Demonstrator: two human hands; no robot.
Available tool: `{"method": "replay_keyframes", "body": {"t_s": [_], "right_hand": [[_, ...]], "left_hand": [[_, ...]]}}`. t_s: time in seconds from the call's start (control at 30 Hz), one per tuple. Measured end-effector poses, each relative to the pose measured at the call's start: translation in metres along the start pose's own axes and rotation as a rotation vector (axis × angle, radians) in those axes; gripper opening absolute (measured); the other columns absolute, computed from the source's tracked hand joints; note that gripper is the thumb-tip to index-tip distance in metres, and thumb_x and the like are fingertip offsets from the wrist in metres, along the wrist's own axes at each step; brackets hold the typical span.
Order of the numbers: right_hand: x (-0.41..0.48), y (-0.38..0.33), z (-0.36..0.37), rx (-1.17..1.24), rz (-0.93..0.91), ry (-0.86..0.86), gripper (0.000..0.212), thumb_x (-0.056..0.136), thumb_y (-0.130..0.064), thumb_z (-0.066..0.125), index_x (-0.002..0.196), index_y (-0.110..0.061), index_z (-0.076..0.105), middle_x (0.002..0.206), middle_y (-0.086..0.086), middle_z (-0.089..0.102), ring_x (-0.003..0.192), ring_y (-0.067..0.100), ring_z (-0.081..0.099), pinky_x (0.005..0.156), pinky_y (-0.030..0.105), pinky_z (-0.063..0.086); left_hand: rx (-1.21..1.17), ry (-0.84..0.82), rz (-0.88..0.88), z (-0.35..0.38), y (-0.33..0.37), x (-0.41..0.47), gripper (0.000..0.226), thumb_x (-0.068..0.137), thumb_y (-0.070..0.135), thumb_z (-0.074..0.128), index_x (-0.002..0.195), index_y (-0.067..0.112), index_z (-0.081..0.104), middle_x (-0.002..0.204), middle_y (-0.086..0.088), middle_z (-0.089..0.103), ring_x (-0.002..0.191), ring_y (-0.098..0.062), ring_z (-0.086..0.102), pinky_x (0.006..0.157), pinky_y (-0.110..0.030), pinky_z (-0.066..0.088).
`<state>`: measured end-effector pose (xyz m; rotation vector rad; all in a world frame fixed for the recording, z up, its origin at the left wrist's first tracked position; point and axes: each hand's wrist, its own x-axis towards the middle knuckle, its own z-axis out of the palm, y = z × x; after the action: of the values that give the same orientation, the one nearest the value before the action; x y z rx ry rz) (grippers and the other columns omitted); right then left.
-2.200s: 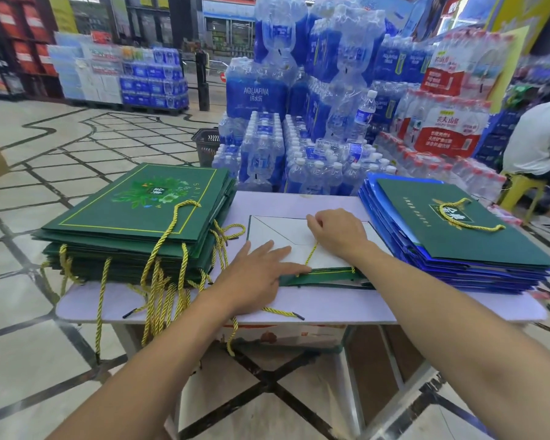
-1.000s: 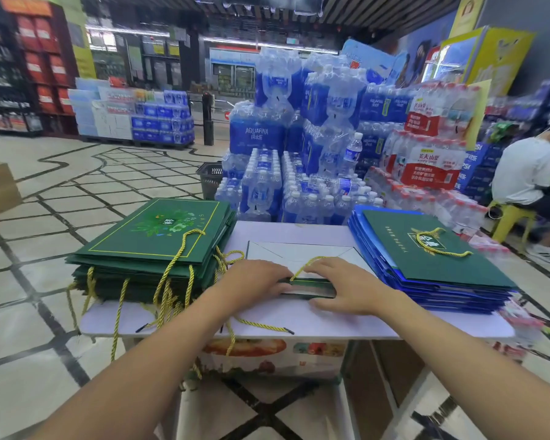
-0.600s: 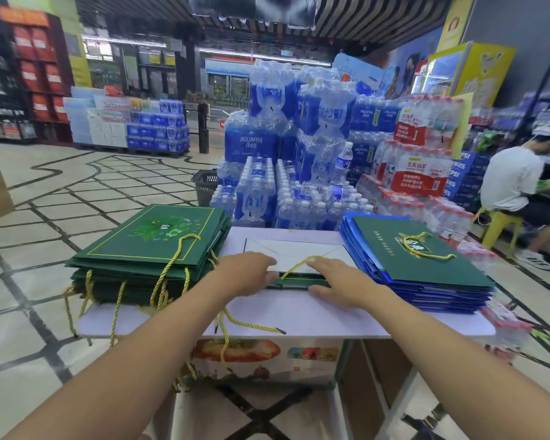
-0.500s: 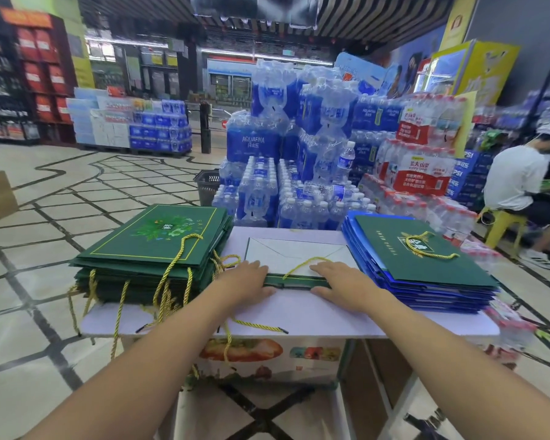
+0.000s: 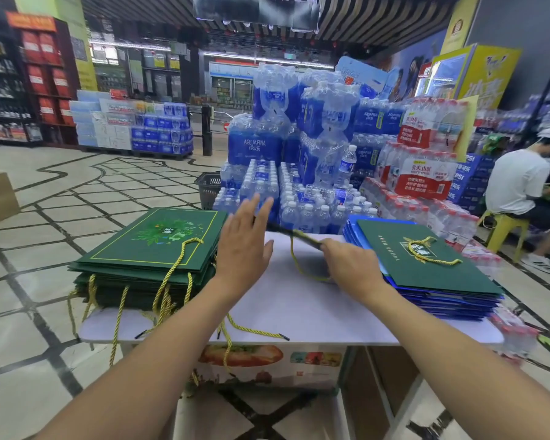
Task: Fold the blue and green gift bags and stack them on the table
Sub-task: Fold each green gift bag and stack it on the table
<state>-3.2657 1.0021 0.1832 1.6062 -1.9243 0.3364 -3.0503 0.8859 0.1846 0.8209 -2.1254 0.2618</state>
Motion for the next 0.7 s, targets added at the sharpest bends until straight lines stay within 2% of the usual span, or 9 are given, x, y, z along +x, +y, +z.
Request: {"method": "replay_keyframes", "body": {"t_s": [0.07, 0.17, 0.23, 0.3, 0.4, 0.5, 0.57, 0.63, 0.7], "right_hand": [[0.017, 0.001, -0.018, 0.057, 0.154, 0.139, 0.013, 0.1, -0.023, 0.054, 0.09, -0.015, 0.058, 0.066, 0.006, 0.063, 0.055, 0.037, 0.062, 0.045, 0.038, 0.042], [0.039, 0.004, -0.044, 0.354, 0.337, 0.197, 0.037, 0.108, -0.034, 0.022, 0.087, -0.015, 0.045, 0.072, 0.007, 0.053, 0.066, 0.035, 0.051, 0.058, 0.041, 0.039], [0.047, 0.007, -0.053, 0.616, 0.476, 0.202, 0.037, 0.11, -0.03, 0.026, 0.08, -0.015, 0.041, 0.071, 0.003, 0.046, 0.066, 0.024, 0.044, 0.063, 0.038, 0.032], [0.047, 0.009, -0.05, 0.82, 0.613, 0.151, 0.031, 0.109, -0.023, 0.033, 0.084, -0.014, 0.049, 0.076, 0.001, 0.048, 0.072, 0.021, 0.044, 0.067, 0.037, 0.03], [0.027, 0.004, -0.027, 0.962, 0.803, -0.027, 0.03, 0.105, -0.017, 0.04, 0.126, -0.01, 0.061, 0.117, 0.008, 0.065, 0.102, 0.022, 0.053, 0.085, 0.032, 0.038], [-0.006, 0.001, -0.007, 0.822, 0.836, -0.25, 0.036, 0.102, -0.015, 0.045, 0.134, -0.005, 0.057, 0.137, 0.016, 0.061, 0.122, 0.032, 0.056, 0.097, 0.036, 0.042], [-0.022, -0.003, -0.002, 0.527, 0.706, -0.421, 0.046, 0.1, -0.028, 0.051, 0.141, -0.007, 0.048, 0.145, 0.018, 0.053, 0.132, 0.036, 0.049, 0.102, 0.041, 0.041], [-0.031, -0.013, -0.003, 0.259, 0.525, -0.473, 0.059, 0.1, -0.049, 0.047, 0.147, -0.014, 0.04, 0.153, 0.014, 0.042, 0.138, 0.037, 0.04, 0.107, 0.047, 0.038], [-0.035, -0.028, 0.001, 0.251, 0.366, -0.511, 0.07, 0.1, -0.065, 0.036, 0.159, -0.028, 0.027, 0.166, 0.009, 0.023, 0.149, 0.033, 0.025, 0.116, 0.05, 0.028]], "left_hand": [[-0.088, 0.163, -0.083, -0.012, 0.004, 0.018, 0.085, 0.09, 0.029, 0.066, 0.161, 0.012, 0.023, 0.165, -0.012, 0.025, 0.152, -0.033, 0.028, 0.118, -0.053, 0.033], [-0.161, 0.186, -0.14, -0.022, 0.007, 0.04, 0.073, 0.094, 0.028, 0.054, 0.16, 0.013, 0.026, 0.165, -0.01, 0.028, 0.152, -0.03, 0.028, 0.12, -0.052, 0.031], [-0.167, 0.055, -0.092, -0.019, 0.01, 0.044, 0.064, 0.098, 0.03, 0.048, 0.158, 0.016, 0.031, 0.165, -0.008, 0.031, 0.153, -0.029, 0.026, 0.121, -0.055, 0.03], [-0.144, -0.141, -0.028, -0.011, 0.016, 0.035, 0.057, 0.104, 0.03, 0.046, 0.158, 0.021, 0.034, 0.167, -0.004, 0.03, 0.156, -0.027, 0.022, 0.124, -0.056, 0.024], [-0.125, -0.431, 0.047, 0.01, 0.022, 0.006, 0.055, 0.108, 0.038, 0.041, 0.16, 0.026, 0.031, 0.17, -0.001, 0.022, 0.158, -0.024, 0.015, 0.126, -0.052, 0.017], [-0.112, -0.66, 0.106, 0.034, 0.024, -0.033, 0.058, 0.109, 0.047, 0.034, 0.163, 0.027, 0.025, 0.171, -0.002, 0.017, 0.158, -0.024, 0.014, 0.126, -0.049, 0.019], [-0.102, -0.754, 0.106, 0.047, 0.025, -0.054, 0.058, 0.109, 0.051, 0.029, 0.163, 0.028, 0.023, 0.172, -0.002, 0.016, 0.158, -0.025, 0.013, 0.126, -0.048, 0.018], [-0.123, -0.771, 0.078, 0.053, 0.026, -0.062, 0.058, 0.11, 0.05, 0.028, 0.163, 0.027, 0.024, 0.171, -0.003, 0.02, 0.157, -0.024, 0.016, 0.127, -0.048, 0.017], [-0.182, -0.728, 0.029, 0.052, 0.027, -0.06, 0.056, 0.11, 0.042, 0.032, 0.161, 0.021, 0.027, 0.167, -0.005, 0.03, 0.155, -0.024, 0.024, 0.125, -0.044, 0.022]]}}
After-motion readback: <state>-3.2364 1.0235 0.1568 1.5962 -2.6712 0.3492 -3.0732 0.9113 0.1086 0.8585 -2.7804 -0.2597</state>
